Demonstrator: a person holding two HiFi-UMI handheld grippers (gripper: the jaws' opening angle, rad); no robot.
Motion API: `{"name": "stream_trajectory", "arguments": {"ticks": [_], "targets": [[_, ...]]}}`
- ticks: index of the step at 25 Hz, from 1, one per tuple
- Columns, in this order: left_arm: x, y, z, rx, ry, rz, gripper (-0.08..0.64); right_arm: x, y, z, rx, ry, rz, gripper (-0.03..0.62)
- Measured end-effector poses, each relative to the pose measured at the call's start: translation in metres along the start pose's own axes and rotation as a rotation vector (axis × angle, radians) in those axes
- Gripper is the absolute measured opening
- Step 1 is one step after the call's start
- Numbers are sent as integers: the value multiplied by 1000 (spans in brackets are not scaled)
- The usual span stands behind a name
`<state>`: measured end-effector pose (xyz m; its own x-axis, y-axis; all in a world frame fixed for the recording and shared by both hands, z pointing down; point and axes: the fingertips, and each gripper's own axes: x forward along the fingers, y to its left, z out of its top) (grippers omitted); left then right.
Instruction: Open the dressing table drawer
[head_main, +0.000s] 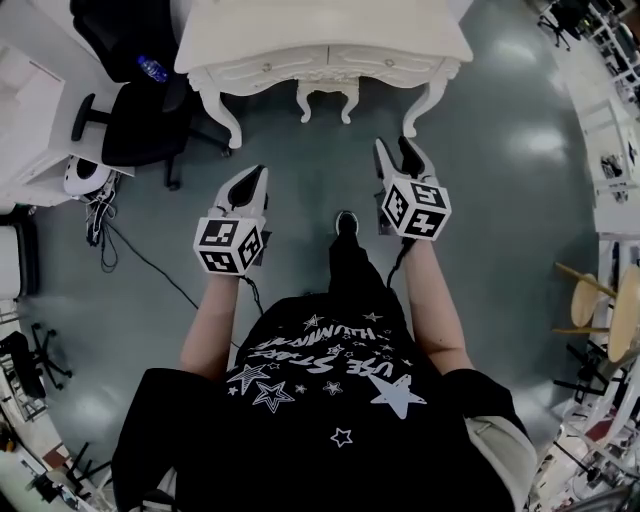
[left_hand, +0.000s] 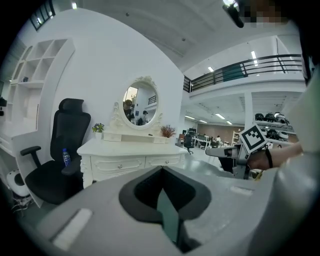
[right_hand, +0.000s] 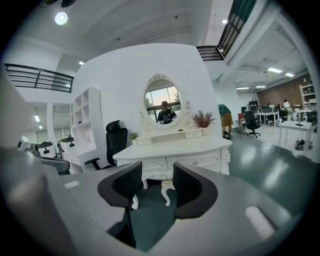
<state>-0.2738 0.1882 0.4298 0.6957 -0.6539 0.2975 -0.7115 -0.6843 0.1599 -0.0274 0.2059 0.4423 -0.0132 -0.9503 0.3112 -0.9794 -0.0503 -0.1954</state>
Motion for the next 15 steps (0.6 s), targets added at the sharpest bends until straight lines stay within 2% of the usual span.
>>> {"name": "stream_trajectory", "arguments": {"ticks": [8, 15], "targets": [[130, 5, 52, -16, -12, 21, 2, 103, -73, 48, -3, 22, 47, 222], [214, 7, 84, -14, -30, 52, 2, 173, -130, 86, -4, 16, 72, 222]]}}
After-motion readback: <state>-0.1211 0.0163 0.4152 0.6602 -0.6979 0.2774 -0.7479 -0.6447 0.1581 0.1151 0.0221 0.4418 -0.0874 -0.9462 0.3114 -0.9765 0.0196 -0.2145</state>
